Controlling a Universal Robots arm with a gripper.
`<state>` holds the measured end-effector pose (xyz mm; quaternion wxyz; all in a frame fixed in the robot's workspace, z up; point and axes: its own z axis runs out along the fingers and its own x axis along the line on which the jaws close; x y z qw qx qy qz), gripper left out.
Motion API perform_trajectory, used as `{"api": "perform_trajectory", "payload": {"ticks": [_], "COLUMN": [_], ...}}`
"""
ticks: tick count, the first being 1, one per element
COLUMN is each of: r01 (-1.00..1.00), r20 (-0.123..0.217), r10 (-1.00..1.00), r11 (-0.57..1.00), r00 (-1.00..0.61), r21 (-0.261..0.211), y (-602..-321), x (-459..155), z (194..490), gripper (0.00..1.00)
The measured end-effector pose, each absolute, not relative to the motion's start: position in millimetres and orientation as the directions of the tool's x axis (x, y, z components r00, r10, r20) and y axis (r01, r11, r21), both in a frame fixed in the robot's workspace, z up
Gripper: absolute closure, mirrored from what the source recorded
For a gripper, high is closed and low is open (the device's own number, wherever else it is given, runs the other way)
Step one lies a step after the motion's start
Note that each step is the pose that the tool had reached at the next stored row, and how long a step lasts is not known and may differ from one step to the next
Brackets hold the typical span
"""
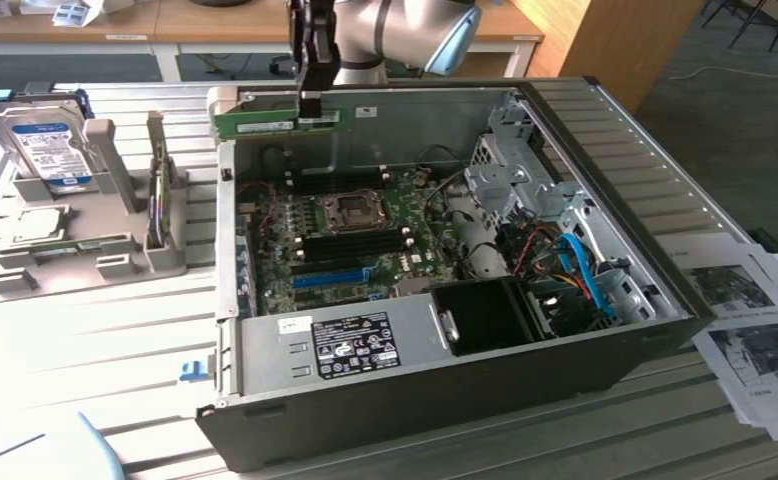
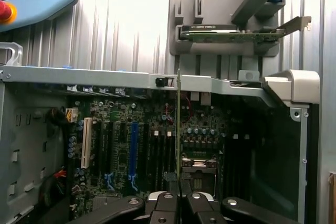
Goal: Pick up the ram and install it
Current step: 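Pick up the ram and move it above insertion slot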
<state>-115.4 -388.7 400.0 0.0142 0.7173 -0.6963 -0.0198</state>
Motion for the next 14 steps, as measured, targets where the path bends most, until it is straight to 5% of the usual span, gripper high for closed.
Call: {"api": "perform_trajectory", "payload": {"ticks": [14], "r01": [-0.998], "r20": [-0.009], "r10": [-1.000], "r11": [-0.030], "r00": [0.029], "r21": [0.048], "y": [-388.7], "x": [-84.4], "z": [400.0], "gripper": [0.89]}}
